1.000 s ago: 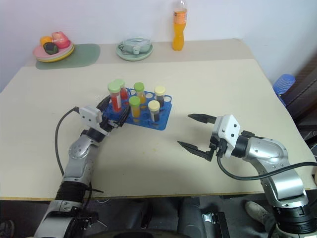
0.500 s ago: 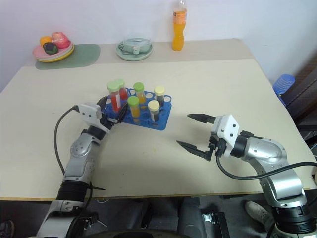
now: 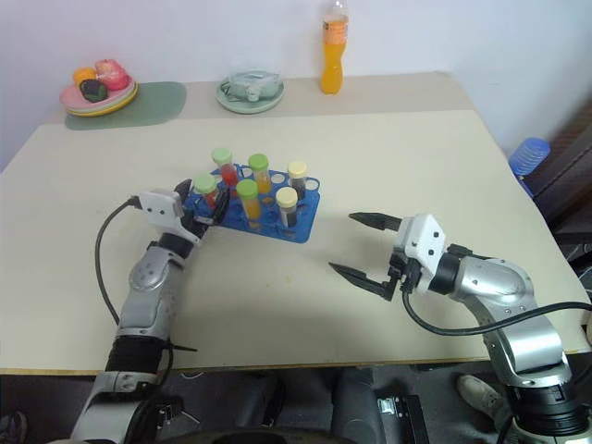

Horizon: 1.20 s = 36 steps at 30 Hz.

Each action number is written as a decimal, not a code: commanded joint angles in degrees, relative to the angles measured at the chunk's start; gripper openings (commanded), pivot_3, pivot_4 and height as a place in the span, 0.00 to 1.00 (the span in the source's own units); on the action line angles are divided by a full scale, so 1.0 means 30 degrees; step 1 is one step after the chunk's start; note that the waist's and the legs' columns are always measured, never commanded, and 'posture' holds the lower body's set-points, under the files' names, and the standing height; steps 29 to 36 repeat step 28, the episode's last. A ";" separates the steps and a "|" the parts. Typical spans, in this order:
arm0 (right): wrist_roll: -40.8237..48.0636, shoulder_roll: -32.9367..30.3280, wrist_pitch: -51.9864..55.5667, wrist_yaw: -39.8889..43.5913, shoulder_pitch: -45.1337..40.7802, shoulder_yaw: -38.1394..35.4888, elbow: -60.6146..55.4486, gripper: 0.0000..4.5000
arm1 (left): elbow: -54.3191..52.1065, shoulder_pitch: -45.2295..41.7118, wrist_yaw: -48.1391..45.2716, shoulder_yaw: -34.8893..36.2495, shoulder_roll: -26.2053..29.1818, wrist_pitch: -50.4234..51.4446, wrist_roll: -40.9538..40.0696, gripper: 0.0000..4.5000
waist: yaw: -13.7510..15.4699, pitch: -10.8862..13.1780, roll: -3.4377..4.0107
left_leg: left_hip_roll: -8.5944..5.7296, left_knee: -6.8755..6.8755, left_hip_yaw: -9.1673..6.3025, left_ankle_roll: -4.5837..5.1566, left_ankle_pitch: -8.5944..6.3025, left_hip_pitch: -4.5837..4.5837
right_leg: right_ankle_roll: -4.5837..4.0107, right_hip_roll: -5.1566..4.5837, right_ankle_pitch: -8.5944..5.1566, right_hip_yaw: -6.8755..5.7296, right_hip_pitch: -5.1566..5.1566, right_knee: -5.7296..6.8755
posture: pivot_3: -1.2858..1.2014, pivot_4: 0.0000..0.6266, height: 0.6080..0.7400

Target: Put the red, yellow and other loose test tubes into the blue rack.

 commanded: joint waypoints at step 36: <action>-0.0803 0.3974 0.0473 -0.7068 0.6470 -0.2779 -0.1741 1.00 | -0.8083 0.6689 -0.9626 0.3743 0.9209 0.6588 -0.6224 0.99 | -0.0037 0.0010 0.0035 | 0.0012 -0.0036 0.0007 0.0013 -0.0011 0.0022 | -0.0008 0.0013 -0.0006 0.0005 0.0005 0.0000 | 0.52 0.24 1.00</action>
